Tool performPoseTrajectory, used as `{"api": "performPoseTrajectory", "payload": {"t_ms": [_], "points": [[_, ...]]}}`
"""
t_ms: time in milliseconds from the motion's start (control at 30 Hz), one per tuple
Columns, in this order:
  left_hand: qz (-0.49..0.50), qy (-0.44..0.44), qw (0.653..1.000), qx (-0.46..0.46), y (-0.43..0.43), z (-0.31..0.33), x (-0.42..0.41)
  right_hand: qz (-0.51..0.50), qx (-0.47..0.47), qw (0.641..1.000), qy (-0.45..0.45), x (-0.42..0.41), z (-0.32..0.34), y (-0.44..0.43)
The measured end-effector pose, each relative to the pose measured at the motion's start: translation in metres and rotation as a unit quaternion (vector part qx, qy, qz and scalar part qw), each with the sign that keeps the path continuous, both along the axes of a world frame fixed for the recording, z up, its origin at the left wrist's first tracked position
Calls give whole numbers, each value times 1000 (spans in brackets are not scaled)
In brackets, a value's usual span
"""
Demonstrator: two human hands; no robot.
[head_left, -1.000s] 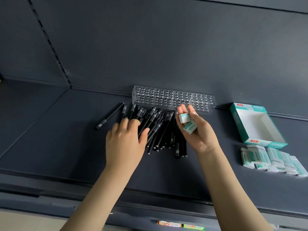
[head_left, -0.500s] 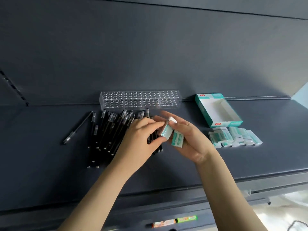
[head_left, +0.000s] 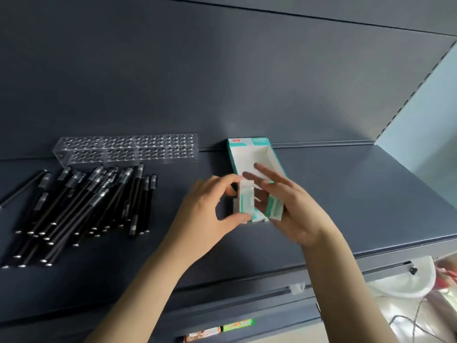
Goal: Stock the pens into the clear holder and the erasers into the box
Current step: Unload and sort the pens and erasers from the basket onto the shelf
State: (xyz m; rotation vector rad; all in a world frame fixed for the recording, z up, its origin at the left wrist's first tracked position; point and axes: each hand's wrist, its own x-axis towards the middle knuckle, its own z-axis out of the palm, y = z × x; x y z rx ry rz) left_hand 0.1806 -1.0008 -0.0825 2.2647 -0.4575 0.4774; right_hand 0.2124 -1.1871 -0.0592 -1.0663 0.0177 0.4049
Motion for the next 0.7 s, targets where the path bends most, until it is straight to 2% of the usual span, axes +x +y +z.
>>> {"api": "performPoseTrajectory", "payload": {"t_ms": [67,167,300,367,433,567,700], "points": [[19,5,1000,-22,-24,-7,5,-74,-4,997,6,8,0,-28],[69,20,997,6,-54,-24,17,-130,-93,987,14,23,-2,-61],[141,62,987,50,-70,-45,29,-97,-192,976,27,48,-15,-84],[161,82,981,67,-70,-49,30,-58,-303,951,-26,57,-25,-88],[180,92,974,106,-68,-48,30,-37,-369,925,-86,60,-32,-88],[174,155,958,167,-59,-36,29,-1,-374,911,-174,62,-38,-89],[156,179,951,198,-52,-25,31,-18,-400,883,-246,63,-43,-94]]}}
